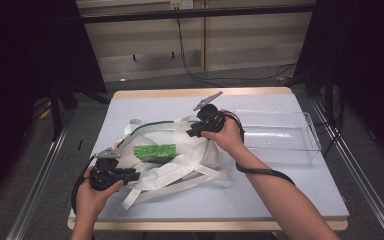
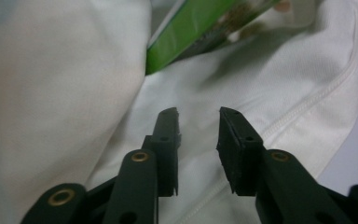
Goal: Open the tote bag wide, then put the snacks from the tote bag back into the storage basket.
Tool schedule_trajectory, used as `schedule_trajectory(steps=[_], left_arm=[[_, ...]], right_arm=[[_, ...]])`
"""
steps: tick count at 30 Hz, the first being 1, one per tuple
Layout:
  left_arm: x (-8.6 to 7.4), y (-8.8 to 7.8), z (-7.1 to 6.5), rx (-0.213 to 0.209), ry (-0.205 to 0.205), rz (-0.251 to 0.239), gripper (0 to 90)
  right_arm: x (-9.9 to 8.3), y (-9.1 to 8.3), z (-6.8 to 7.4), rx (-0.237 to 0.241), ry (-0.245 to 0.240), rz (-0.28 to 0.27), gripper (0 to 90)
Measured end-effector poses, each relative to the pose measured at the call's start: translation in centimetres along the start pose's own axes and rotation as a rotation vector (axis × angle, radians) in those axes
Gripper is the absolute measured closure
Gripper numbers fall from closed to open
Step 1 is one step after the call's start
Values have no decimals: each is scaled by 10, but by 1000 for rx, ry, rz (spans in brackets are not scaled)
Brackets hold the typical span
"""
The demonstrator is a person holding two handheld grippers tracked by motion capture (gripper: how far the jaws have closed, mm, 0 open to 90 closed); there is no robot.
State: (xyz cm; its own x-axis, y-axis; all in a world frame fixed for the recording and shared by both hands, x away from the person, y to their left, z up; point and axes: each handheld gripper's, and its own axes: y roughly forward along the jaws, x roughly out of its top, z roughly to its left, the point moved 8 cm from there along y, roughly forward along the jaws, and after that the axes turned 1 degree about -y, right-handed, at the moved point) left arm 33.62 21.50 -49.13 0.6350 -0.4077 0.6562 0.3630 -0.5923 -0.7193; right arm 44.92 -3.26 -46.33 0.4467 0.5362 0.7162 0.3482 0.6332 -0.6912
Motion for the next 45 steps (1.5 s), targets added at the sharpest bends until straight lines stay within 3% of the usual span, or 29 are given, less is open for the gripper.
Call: schedule_trajectory(steps=[5, 17, 26, 41, 45], left_arm=[[4, -1, 2, 2, -25, -18, 573], [7, -1, 3, 11, -28, -13, 408], [14, 0, 0, 18, -36, -27, 233], [17, 0, 1, 18, -50, -35, 186], [18, -1, 1, 23, -34, -29, 181]], right_arm=[[3, -8, 6, 8, -21, -11, 543], [3, -15, 18, 36, -80, 1, 410], [0, -19, 31, 63, -126, 7, 307], [0, -18, 44, 100, -153, 17, 255], [-1, -18, 48, 109, -166, 30, 254]])
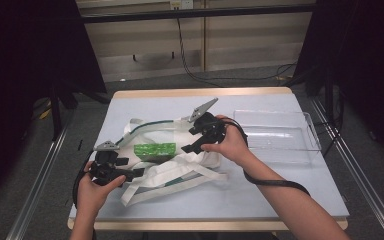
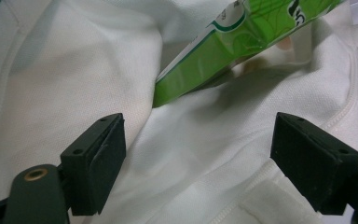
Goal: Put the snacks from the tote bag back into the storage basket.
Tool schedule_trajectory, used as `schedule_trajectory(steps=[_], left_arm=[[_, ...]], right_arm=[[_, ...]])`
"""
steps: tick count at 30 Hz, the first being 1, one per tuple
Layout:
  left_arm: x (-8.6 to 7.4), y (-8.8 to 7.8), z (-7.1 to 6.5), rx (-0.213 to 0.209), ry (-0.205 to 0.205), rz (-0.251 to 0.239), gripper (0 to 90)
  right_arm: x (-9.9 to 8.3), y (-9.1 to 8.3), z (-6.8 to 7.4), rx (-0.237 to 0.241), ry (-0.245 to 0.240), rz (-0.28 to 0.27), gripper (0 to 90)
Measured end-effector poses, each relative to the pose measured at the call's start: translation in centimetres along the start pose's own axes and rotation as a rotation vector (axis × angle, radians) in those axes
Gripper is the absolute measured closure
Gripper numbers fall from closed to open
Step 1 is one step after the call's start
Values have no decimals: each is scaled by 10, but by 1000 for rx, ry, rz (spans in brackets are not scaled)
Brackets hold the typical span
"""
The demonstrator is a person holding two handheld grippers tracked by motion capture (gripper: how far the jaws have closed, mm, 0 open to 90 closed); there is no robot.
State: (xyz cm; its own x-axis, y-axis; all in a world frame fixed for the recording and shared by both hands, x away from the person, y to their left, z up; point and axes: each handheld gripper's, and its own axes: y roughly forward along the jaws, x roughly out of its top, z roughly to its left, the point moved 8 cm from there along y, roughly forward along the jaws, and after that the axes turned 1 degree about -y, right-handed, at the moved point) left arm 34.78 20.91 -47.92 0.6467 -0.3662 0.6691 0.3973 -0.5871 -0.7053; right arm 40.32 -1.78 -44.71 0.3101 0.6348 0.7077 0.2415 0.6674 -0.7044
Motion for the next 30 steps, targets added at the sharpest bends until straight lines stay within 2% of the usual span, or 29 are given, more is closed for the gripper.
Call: schedule_trajectory(steps=[1, 7, 13, 14, 17, 27, 30], left_arm=[[1, 1, -1, 0, -10, -9, 179], [6, -3, -3, 15, 13, -13, 156], [6, -4, -1, 32, -4, -22, 143], [5, -4, -1, 32, -3, -21, 143], [6, -5, -1, 32, 0, -16, 142], [7, -8, -1, 41, 3, -22, 140], [8, -8, -1, 44, 0, -29, 140]], right_arm=[[0, 0, 1, 2, -1, 1, 255], [0, 1, 6, 13, -8, 11, 255], [3, 4, 10, 19, -22, 16, 255], [4, 4, 10, 23, -37, 12, 255], [5, 5, 14, 31, -29, 19, 256], [8, 12, 28, 58, -82, 43, 264], [10, 14, 30, 66, -79, 40, 268]])
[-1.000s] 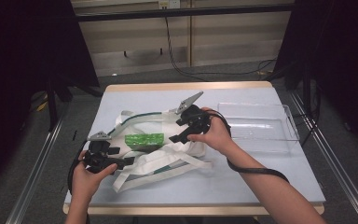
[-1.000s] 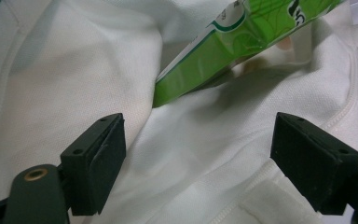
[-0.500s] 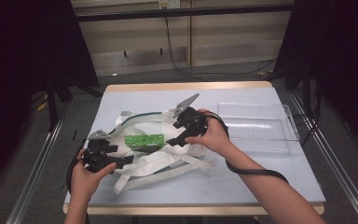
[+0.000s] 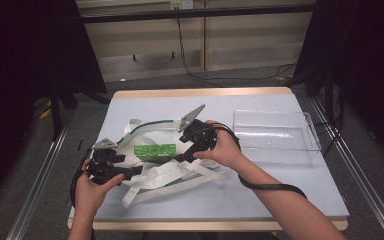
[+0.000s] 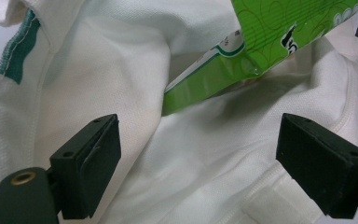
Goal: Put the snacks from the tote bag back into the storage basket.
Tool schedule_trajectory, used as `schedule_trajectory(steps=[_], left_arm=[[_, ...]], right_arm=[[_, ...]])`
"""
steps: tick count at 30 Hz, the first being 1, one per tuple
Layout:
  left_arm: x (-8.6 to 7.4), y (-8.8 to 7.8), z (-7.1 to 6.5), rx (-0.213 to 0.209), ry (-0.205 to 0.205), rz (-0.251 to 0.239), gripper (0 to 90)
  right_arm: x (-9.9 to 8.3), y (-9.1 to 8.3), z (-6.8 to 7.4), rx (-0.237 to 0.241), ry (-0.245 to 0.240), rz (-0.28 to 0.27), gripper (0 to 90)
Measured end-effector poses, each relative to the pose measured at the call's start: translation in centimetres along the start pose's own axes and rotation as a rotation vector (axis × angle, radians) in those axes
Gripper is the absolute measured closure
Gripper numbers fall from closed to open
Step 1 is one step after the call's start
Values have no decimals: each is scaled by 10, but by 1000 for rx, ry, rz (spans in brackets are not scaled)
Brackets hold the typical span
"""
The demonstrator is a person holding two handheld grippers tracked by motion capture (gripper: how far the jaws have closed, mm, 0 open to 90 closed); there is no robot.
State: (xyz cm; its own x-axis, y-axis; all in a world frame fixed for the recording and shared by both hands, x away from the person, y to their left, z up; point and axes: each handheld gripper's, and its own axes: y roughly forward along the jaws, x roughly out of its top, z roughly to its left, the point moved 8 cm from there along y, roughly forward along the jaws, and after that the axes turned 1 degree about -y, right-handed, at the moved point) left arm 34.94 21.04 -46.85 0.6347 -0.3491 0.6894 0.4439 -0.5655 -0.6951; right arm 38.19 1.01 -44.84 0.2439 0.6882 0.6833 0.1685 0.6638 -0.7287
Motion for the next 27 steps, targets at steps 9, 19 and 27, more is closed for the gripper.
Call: schedule_trajectory(steps=[9, 19, 27], left_arm=[[-2, 5, -3, -12, 2, 18, 139], [-3, 6, -1, -10, 8, 21, 139], [-3, 6, -2, -11, 7, 20, 139]], right_arm=[[14, 9, 9, 32, -30, 4, 342], [23, 18, 12, 49, -40, 14, 544], [26, 18, 12, 34, -59, 35, 635]])
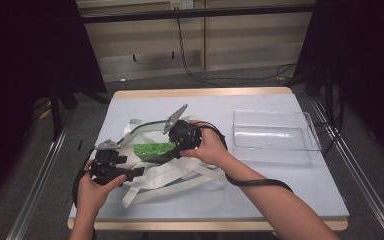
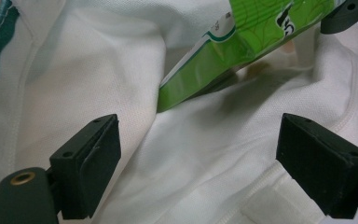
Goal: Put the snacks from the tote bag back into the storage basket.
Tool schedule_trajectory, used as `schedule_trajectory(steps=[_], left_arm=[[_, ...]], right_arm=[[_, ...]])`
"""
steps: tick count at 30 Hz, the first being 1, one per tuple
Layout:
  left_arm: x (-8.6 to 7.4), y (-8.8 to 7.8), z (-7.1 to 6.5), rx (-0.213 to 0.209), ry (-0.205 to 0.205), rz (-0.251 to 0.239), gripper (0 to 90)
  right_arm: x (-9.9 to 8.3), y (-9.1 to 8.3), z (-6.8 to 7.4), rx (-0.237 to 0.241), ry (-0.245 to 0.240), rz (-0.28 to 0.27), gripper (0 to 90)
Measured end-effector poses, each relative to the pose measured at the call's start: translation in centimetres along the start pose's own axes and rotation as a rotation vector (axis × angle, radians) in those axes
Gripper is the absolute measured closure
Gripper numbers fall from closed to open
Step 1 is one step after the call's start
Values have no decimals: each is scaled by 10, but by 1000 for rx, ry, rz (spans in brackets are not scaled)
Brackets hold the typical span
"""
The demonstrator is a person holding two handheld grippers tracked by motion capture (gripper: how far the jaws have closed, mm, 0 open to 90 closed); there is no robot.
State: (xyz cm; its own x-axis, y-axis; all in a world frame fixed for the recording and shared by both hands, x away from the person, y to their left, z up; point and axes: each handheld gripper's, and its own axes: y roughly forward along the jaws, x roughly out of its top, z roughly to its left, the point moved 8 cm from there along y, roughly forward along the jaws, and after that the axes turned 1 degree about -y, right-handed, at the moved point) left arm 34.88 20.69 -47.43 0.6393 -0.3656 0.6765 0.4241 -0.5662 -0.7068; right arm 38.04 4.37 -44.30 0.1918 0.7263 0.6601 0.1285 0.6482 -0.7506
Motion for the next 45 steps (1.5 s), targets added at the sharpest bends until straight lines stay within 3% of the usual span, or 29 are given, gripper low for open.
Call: schedule_trajectory(steps=[3, 12, 26, 33, 45], left_arm=[[-1, 0, 0, -1, 5, 7, 139], [-1, 0, 0, 2, 9, 10, 140], [-1, 0, -2, -6, 9, 13, 139], [0, 1, -2, 0, 16, 10, 139], [2, 3, -5, -1, 21, 5, 138]], right_arm=[[-1, -3, -1, -16, -15, 9, 665], [-9, -18, -10, -40, 5, 41, 703], [-15, -27, -13, -57, 19, 107, 744], [-13, -33, -19, -71, 30, 84, 792], [-12, -63, -31, -75, 79, 37, 835]])
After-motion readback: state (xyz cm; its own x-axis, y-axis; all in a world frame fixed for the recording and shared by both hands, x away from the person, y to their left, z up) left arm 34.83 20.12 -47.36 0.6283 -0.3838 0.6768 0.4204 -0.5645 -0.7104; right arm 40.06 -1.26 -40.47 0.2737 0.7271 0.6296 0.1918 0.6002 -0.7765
